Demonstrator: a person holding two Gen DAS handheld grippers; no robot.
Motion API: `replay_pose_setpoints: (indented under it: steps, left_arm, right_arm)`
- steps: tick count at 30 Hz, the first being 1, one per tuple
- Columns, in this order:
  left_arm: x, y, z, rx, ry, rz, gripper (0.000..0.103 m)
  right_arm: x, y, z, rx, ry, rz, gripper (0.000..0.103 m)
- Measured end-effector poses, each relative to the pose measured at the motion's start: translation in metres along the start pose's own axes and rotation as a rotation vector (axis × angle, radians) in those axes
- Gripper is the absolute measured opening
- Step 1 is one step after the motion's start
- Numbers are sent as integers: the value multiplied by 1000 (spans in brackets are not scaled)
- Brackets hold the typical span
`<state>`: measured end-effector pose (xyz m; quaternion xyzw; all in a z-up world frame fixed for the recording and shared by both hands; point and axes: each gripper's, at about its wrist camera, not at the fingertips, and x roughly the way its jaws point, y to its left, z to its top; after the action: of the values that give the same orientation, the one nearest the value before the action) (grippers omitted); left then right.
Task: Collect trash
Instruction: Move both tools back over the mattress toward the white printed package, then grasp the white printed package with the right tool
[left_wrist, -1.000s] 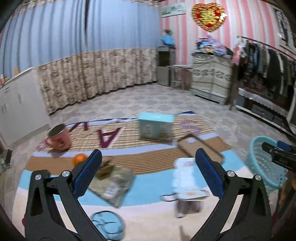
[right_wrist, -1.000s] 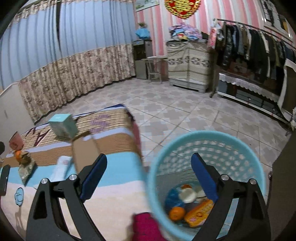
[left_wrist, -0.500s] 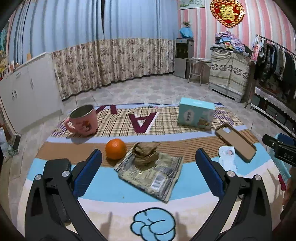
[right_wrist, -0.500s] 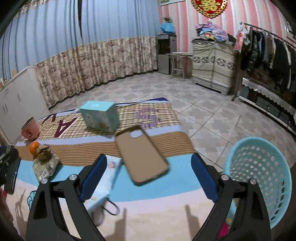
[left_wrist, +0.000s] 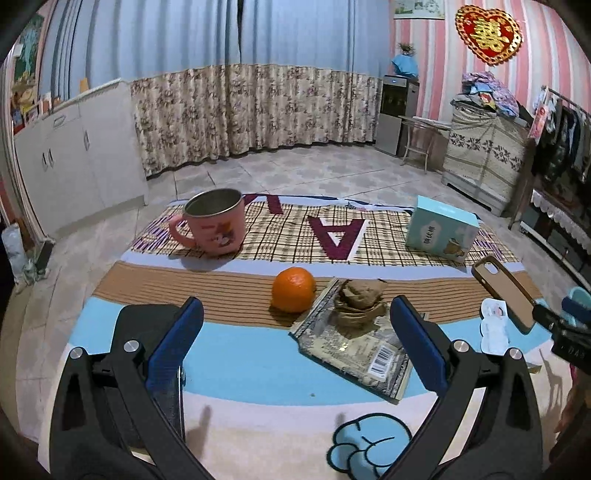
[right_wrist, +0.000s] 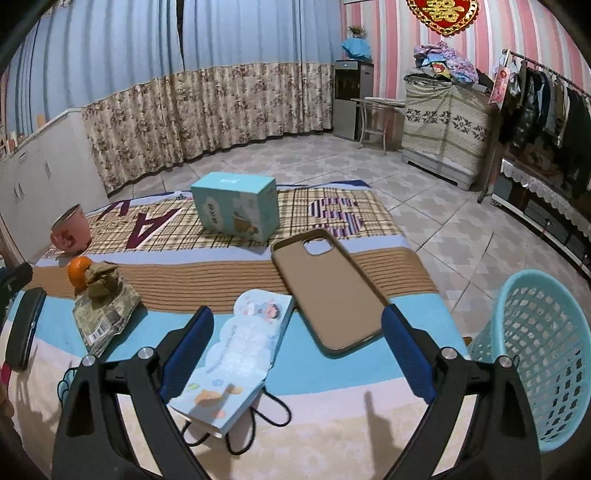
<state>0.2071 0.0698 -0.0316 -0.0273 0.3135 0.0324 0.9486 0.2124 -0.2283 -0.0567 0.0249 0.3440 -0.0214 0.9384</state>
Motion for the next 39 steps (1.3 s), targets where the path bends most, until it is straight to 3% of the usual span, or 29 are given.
replay_pose_setpoints:
  steps: [23,27,38,39]
  left_arm:
    - [10,20,-5,-33,28,15,98]
    - [11,21,-6,-39,36,12,98]
    - [15,4,-9,5,58,1,98]
    - [16,3,-10,9,61,0,98]
  right_arm:
    - [14,40,-18,-91,62,49,90]
    - [25,49,-25,-139,110,11,90]
    - [35,29,-36,-73,192,3,89]
    - [36,29,-36,-73,188,9,85]
